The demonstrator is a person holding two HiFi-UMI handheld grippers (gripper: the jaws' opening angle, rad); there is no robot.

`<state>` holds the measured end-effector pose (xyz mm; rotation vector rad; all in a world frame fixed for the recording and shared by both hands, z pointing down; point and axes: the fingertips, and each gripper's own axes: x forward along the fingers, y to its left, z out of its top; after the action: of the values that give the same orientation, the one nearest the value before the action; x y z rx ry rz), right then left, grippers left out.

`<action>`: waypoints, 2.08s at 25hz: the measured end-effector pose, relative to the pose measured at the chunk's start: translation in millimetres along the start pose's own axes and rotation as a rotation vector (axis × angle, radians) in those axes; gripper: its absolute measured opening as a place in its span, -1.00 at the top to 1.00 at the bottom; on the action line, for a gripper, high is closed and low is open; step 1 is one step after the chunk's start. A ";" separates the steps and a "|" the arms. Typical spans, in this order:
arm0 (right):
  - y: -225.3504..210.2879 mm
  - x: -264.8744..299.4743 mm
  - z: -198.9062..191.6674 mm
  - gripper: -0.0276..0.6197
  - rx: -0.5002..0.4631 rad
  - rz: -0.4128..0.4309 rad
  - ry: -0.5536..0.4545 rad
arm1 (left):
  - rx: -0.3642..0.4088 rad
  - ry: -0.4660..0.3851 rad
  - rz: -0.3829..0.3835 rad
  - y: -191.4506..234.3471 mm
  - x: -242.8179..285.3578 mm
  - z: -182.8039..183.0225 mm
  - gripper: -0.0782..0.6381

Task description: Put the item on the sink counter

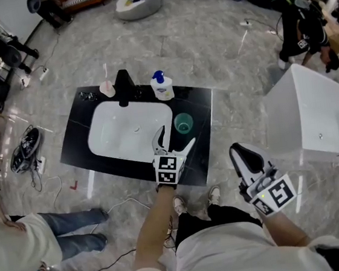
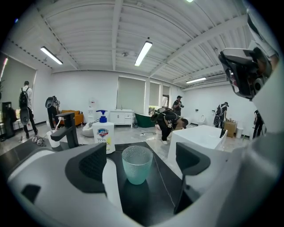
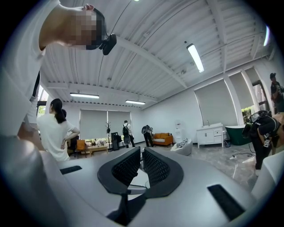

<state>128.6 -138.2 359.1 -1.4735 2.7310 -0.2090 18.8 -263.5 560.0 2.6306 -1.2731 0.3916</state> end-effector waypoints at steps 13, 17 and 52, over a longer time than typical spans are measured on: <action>7.2 10.7 -7.8 0.76 -0.005 0.039 0.016 | -0.003 -0.055 0.024 -4.2 -25.3 28.0 -0.57; 9.0 12.3 -9.9 0.76 -0.001 0.056 0.019 | -0.005 -0.070 0.040 -4.1 -36.1 32.3 -0.55; 14.9 27.0 -16.0 0.76 -0.052 0.155 0.024 | -0.082 -0.168 0.170 -21.3 -109.4 55.1 -0.28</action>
<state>99.9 -151.0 373.9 -1.2706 2.8740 -0.1528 -21.2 -185.4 471.8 2.5404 -1.5370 0.1411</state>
